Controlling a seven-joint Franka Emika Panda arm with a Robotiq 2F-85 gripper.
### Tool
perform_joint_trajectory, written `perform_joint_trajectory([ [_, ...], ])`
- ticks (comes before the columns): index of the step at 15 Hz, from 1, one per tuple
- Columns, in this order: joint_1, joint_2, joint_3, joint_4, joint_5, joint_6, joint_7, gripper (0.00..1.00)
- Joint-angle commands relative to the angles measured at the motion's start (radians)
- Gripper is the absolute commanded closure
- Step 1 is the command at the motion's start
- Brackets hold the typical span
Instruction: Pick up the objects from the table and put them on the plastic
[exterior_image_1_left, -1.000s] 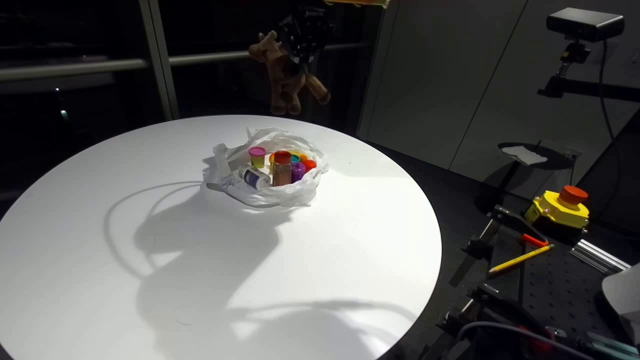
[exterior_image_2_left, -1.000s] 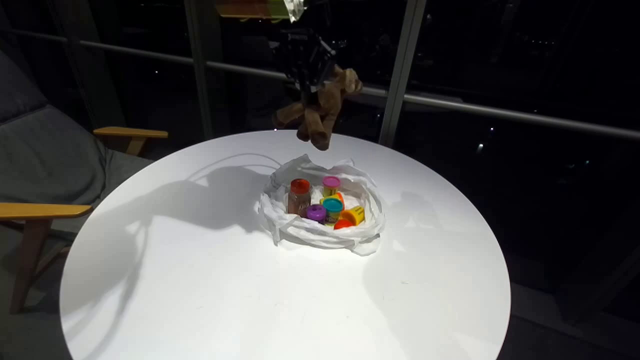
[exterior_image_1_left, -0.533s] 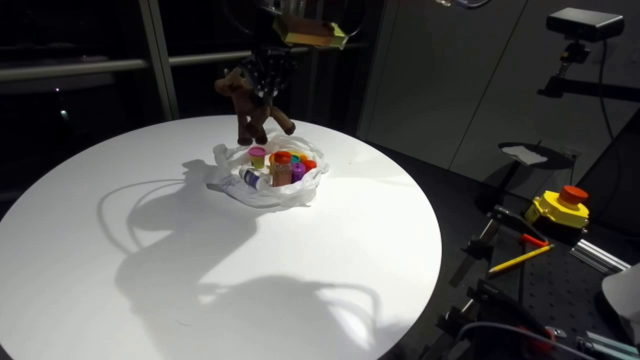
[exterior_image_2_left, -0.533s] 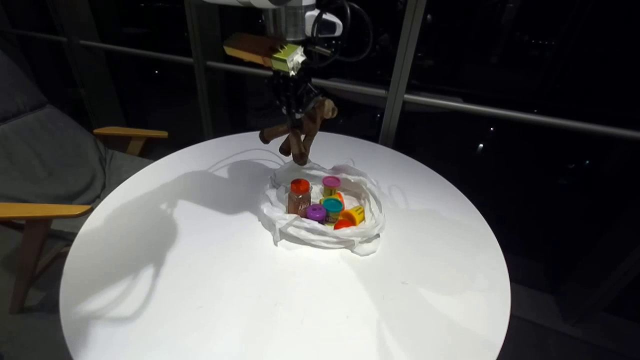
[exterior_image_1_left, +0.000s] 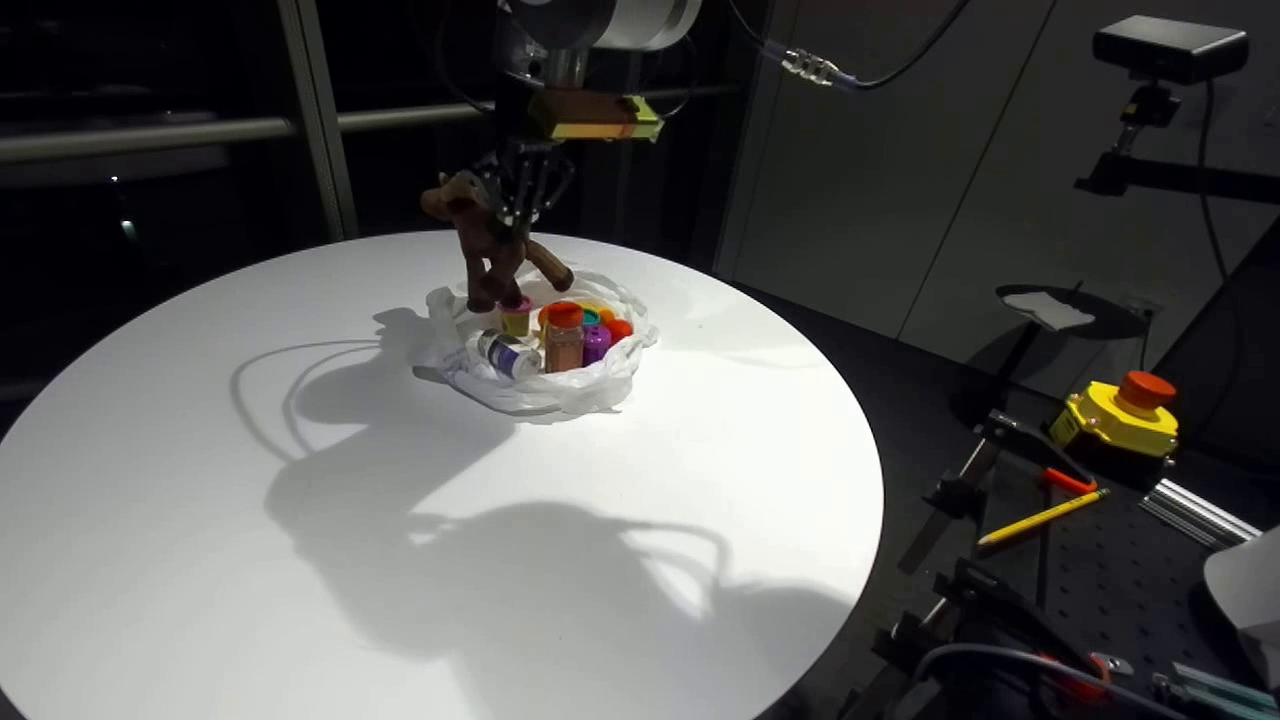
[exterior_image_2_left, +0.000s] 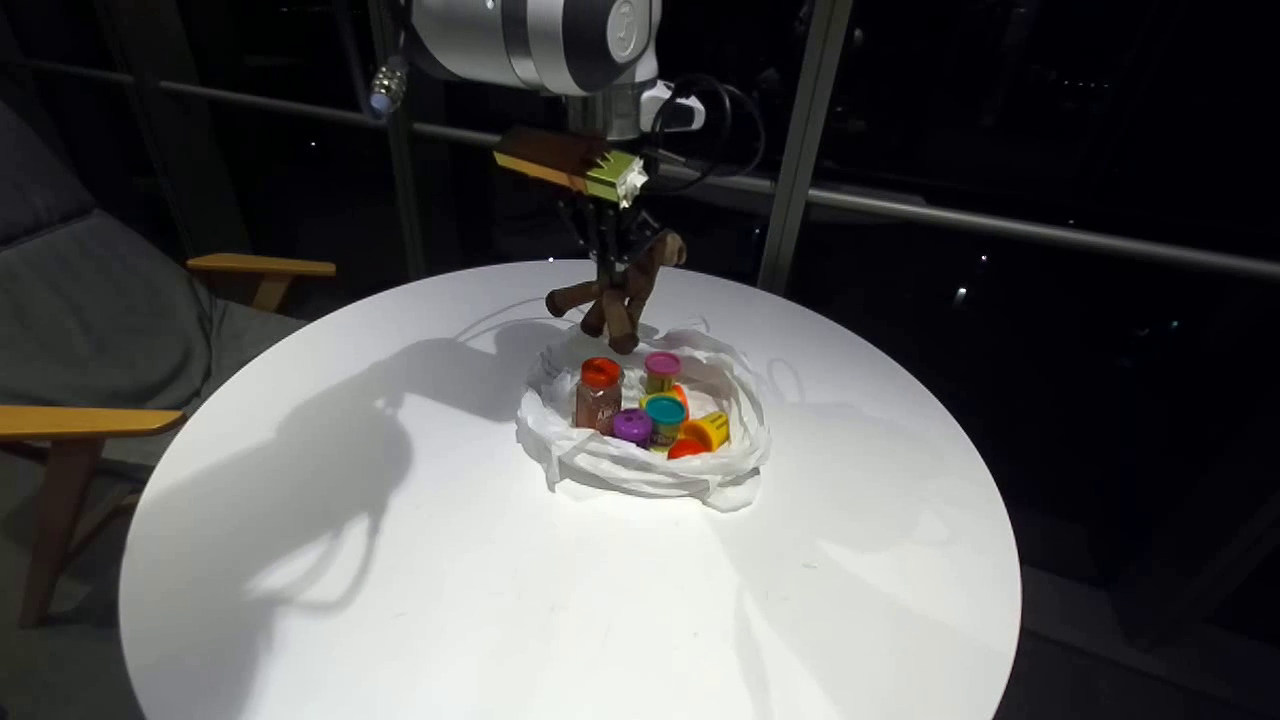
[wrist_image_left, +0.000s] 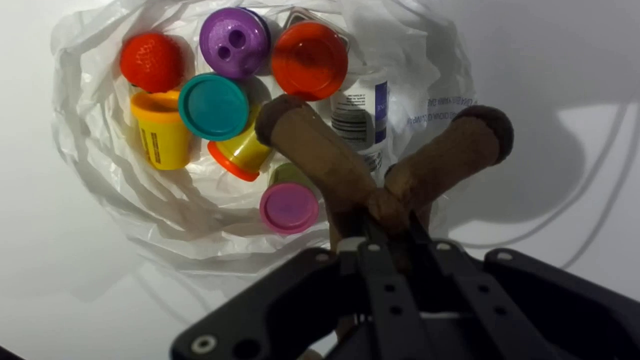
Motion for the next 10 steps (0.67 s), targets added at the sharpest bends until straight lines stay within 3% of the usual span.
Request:
perform_joint_trajectory([
  [1,-0.028,0.038,0.021,0.050,0.031,-0.009,-0.051,0.96],
  [10,-0.085,0.054,0.047,0.016,0.031,0.010,-0.176,0.96],
])
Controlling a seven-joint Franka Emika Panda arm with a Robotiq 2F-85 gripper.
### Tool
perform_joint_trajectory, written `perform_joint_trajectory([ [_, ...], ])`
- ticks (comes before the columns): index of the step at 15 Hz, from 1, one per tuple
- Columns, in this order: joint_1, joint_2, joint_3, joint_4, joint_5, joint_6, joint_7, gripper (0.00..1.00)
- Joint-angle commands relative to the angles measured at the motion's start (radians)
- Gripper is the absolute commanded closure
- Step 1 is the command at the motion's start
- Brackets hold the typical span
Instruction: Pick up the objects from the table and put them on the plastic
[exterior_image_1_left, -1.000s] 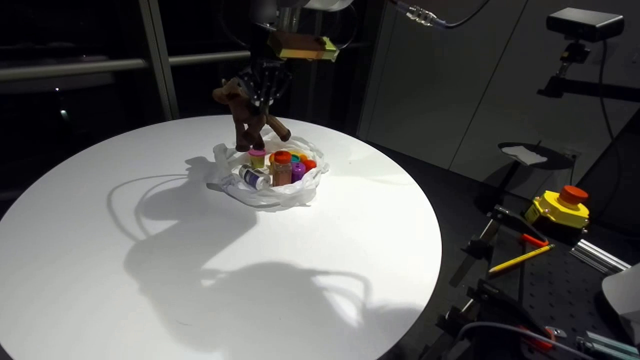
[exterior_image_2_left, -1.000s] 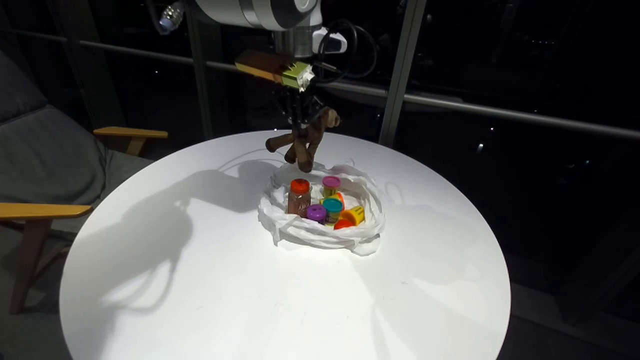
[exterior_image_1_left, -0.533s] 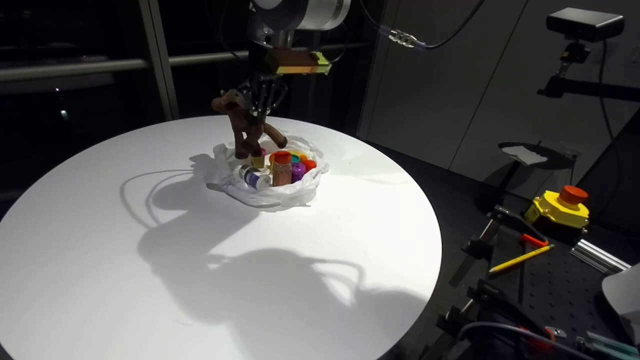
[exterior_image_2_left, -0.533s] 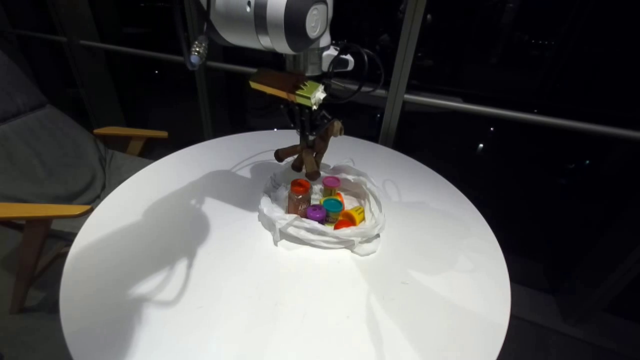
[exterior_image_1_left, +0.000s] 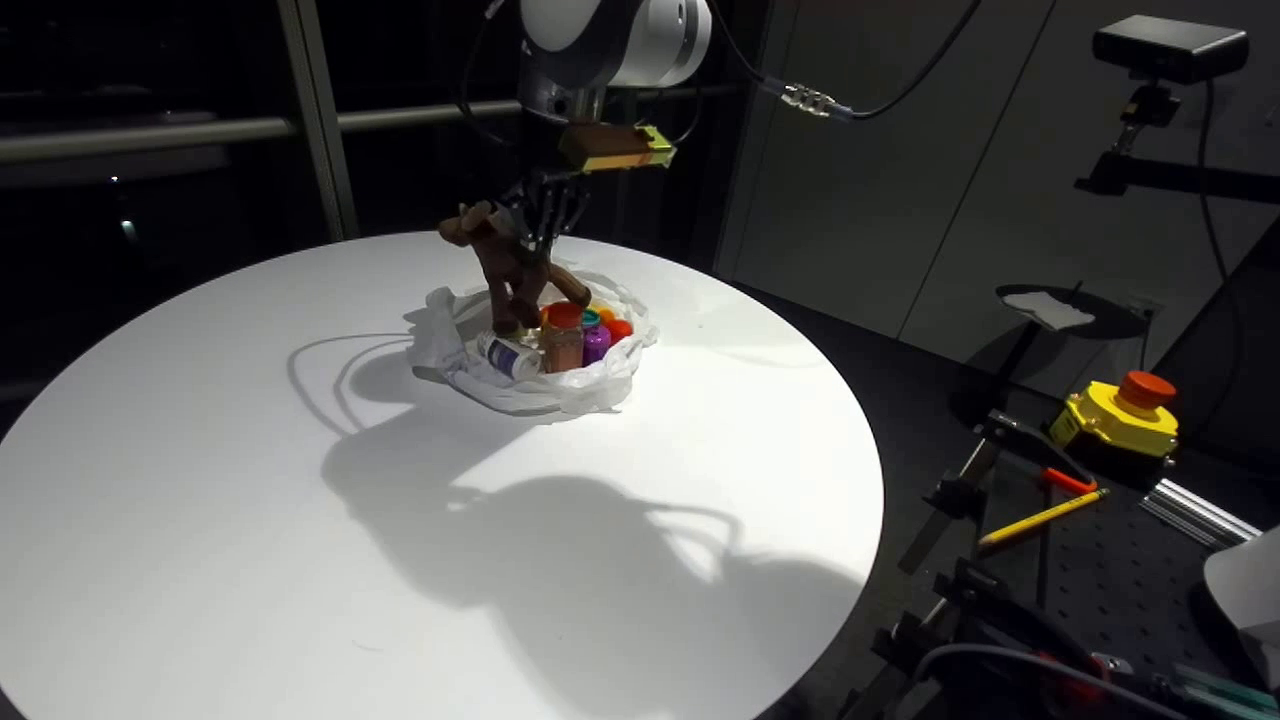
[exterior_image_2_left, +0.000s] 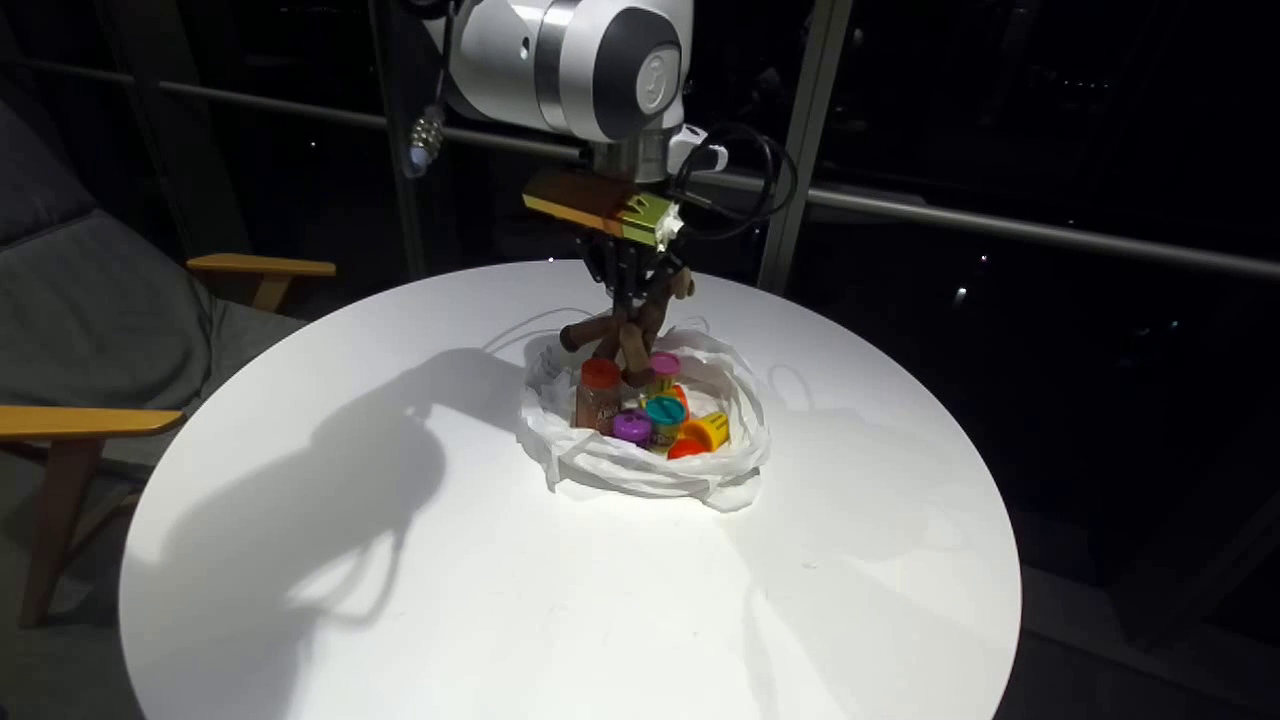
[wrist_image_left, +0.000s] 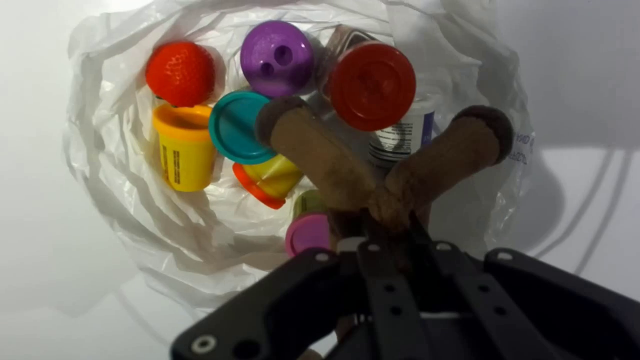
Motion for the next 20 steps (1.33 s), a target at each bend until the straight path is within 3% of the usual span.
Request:
perform_joint_trajectory([
  [1,-0.036,0.001,0.033,0.003,0.030,0.009,-0.082,0.96],
  [18,-0.160,0.007,0.139,-0.111,0.157,0.039,-0.300,0.95],
  [19,-0.160,0.008,0.138,-0.112,0.158,0.036,-0.301,0.91],
  [20,-0.163,0.008,0.140,-0.114,0.160,0.032,-0.303,0.63],
])
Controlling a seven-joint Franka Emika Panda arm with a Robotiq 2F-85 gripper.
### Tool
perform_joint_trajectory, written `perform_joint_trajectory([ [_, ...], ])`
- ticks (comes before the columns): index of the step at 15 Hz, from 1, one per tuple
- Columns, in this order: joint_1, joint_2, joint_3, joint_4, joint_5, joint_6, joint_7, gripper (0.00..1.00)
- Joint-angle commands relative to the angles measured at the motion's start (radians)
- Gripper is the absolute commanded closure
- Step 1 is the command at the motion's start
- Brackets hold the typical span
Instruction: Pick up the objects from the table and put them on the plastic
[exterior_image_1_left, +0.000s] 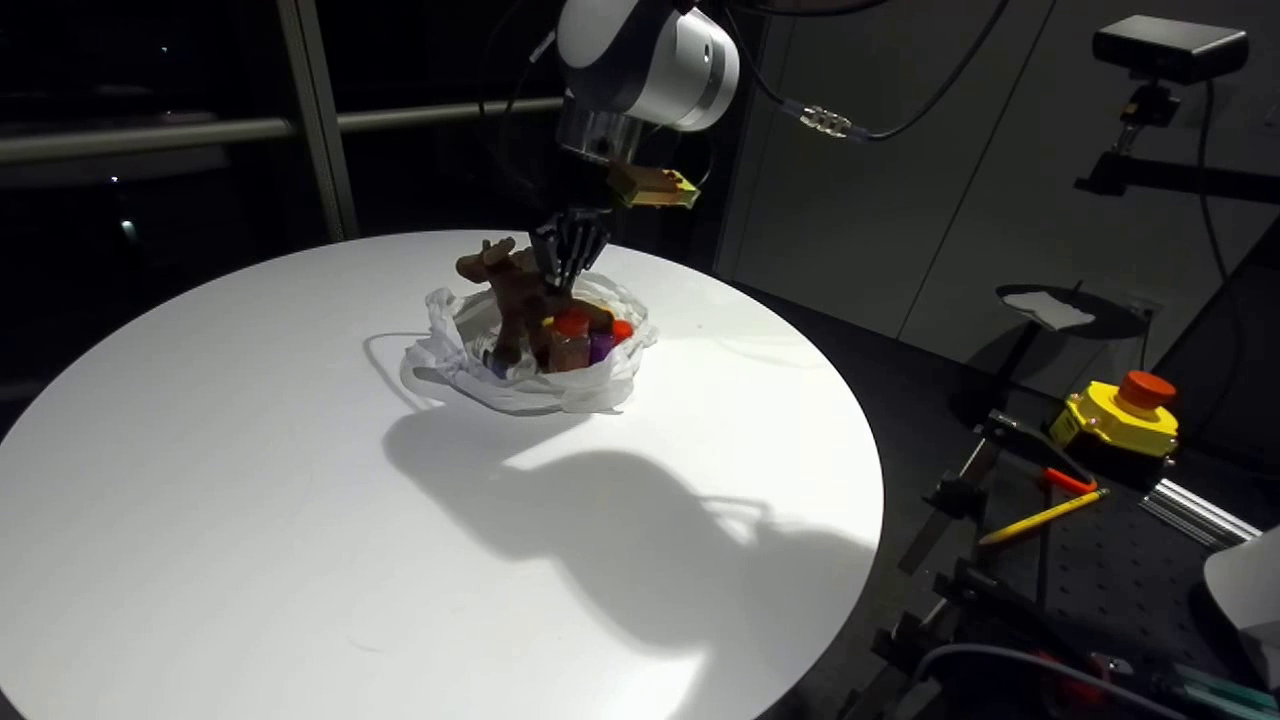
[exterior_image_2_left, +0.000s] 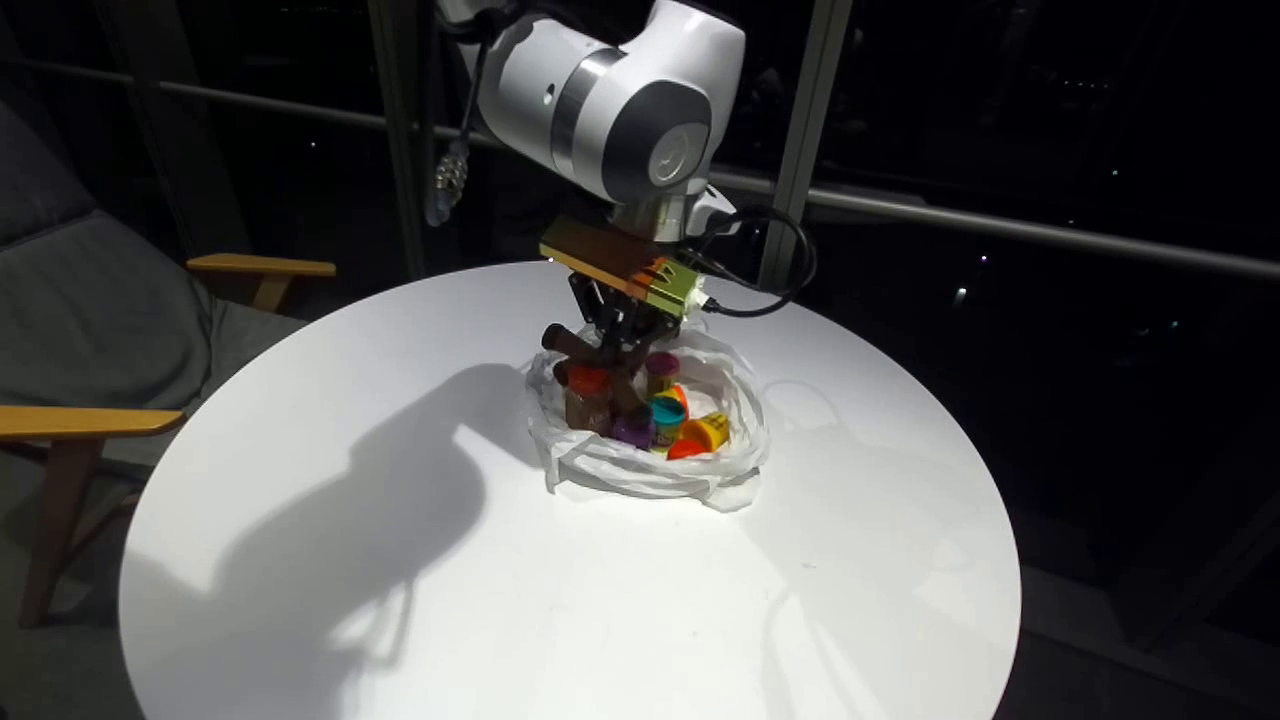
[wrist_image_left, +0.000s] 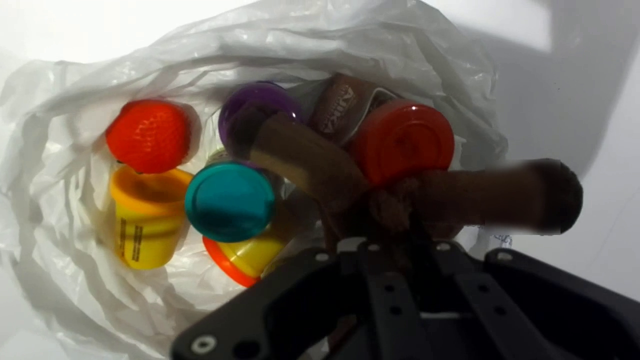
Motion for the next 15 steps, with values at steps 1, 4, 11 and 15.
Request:
perform_joint_trajectory([
  [1,-0.015,-0.009,0.014,-0.029,0.029,0.011,-0.029,0.61],
  [4,-0.004,-0.043,-0.004,-0.049,0.019,0.027,-0.005,0.39],
  [11,0.097,-0.238,-0.125,-0.175,-0.058,0.017,0.185,0.00],
  [15,0.217,-0.427,-0.224,-0.304,-0.193,-0.076,0.401,0.00],
])
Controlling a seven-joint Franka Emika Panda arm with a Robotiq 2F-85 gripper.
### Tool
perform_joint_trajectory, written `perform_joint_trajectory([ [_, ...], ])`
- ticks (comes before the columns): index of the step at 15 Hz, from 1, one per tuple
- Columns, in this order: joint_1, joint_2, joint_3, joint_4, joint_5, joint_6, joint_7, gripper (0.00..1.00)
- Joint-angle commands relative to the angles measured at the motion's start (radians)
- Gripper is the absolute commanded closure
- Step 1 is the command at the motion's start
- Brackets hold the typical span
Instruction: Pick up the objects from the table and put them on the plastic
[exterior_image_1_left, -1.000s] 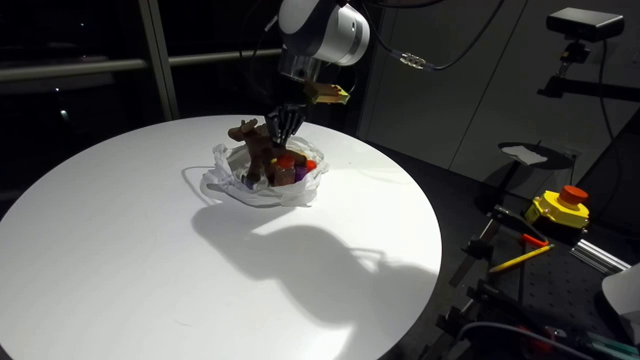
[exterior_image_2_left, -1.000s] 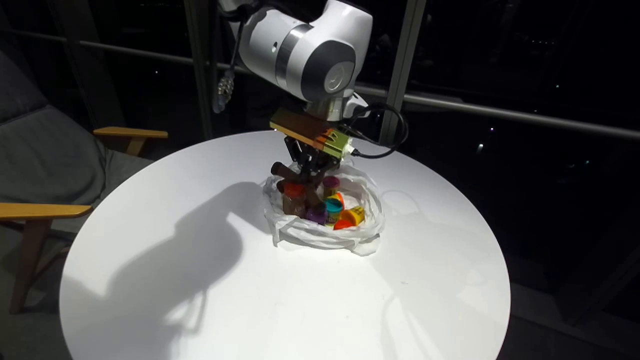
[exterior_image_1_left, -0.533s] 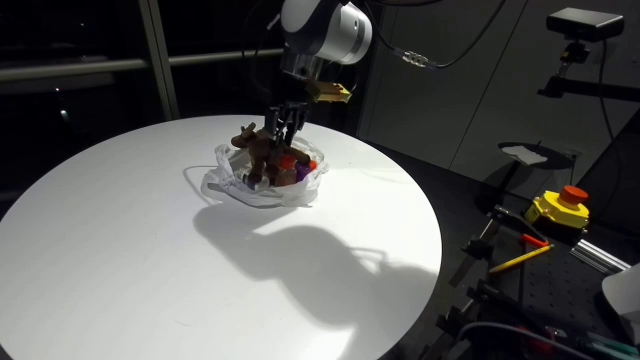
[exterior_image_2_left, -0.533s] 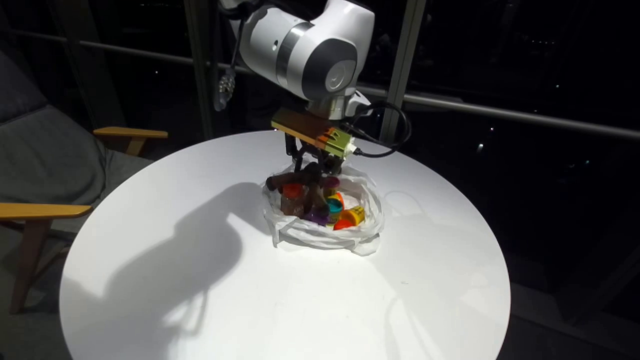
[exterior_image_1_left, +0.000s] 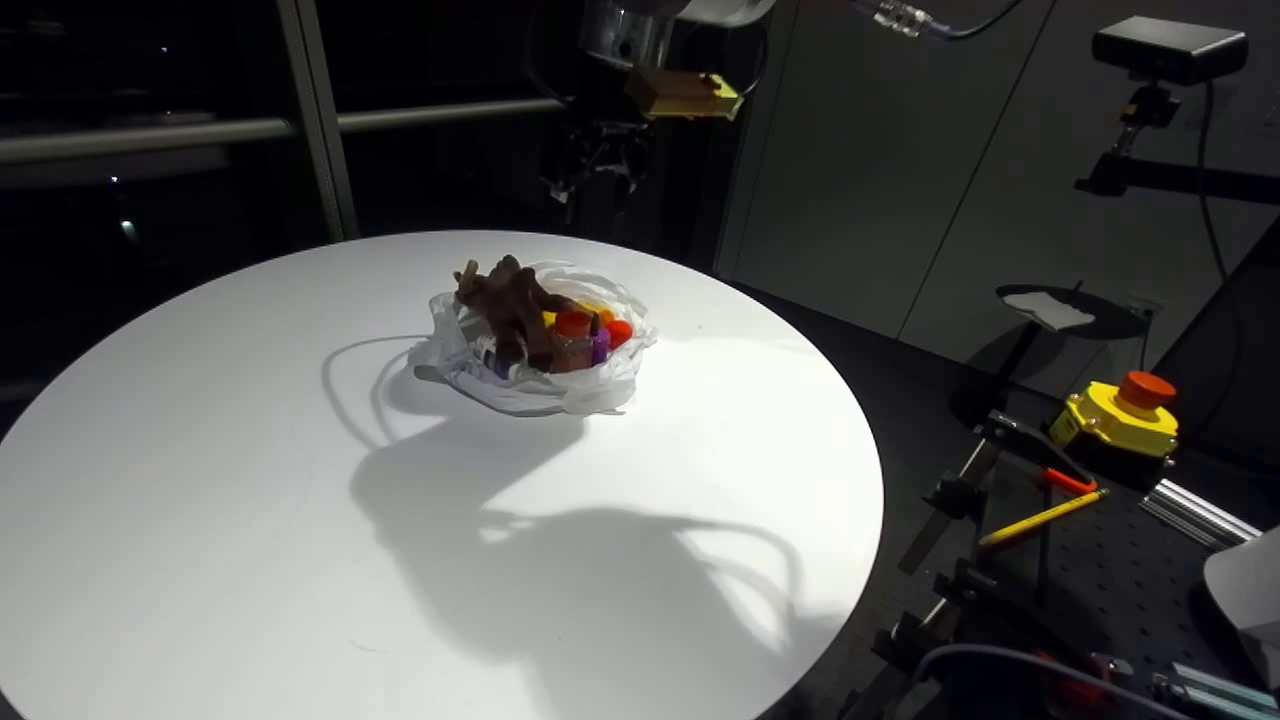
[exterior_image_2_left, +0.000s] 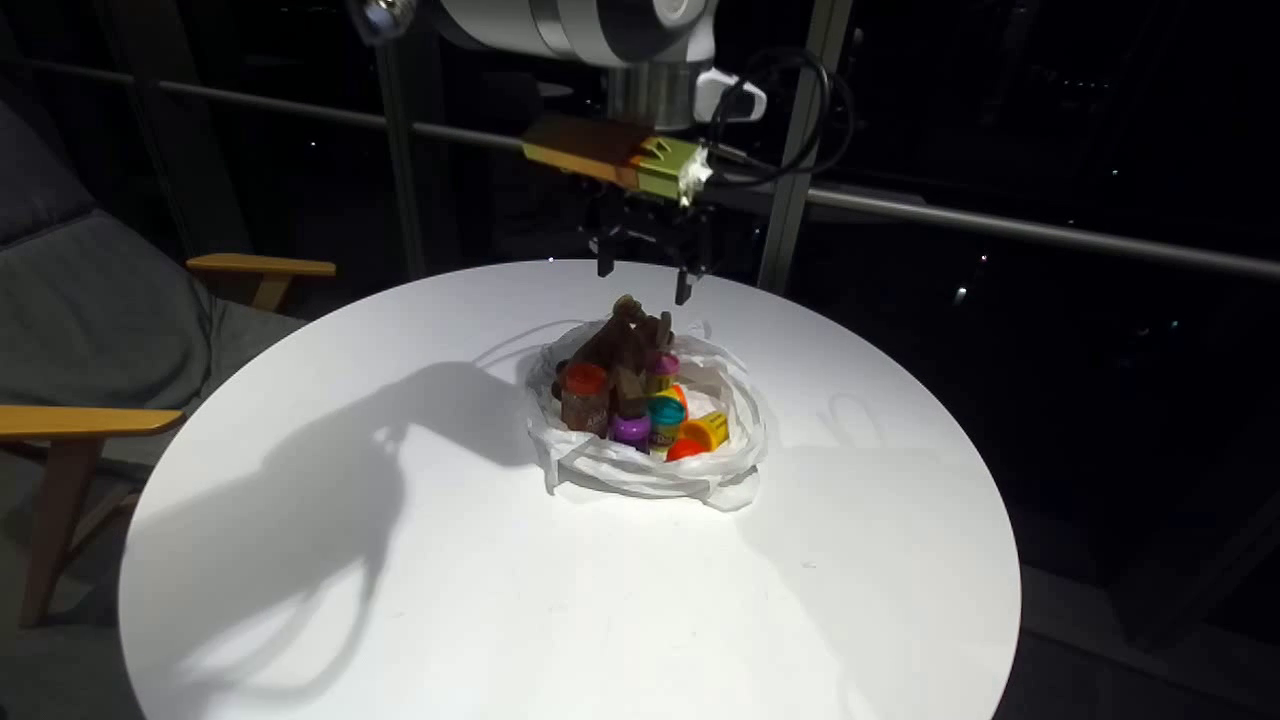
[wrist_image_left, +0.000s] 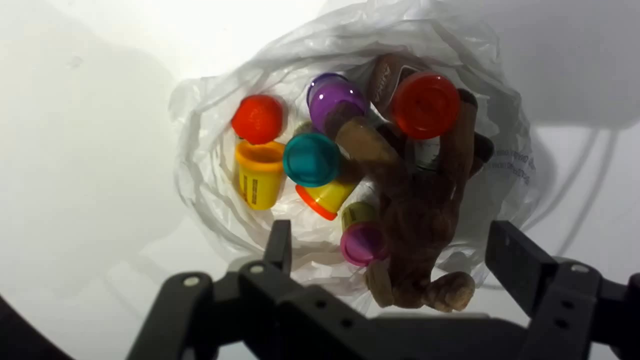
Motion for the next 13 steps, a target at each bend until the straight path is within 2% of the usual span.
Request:
perform_joint_trajectory([
  [1,0.094,-0.217,-0.052,-0.161,-0.090,-0.128,0.148,0.00],
  [5,0.108,-0.408,0.020,-0.269,-0.072,-0.346,0.106,0.00],
  [8,0.119,-0.557,0.075,-0.365,-0.039,-0.442,0.087,0.00],
  [9,0.103,-0.433,0.064,-0.264,-0.061,-0.414,0.105,0.00],
  [11,0.107,-0.473,0.077,-0.289,-0.060,-0.424,0.107,0.00],
  [13,0.103,-0.455,0.073,-0.286,-0.060,-0.422,0.107,0.00],
])
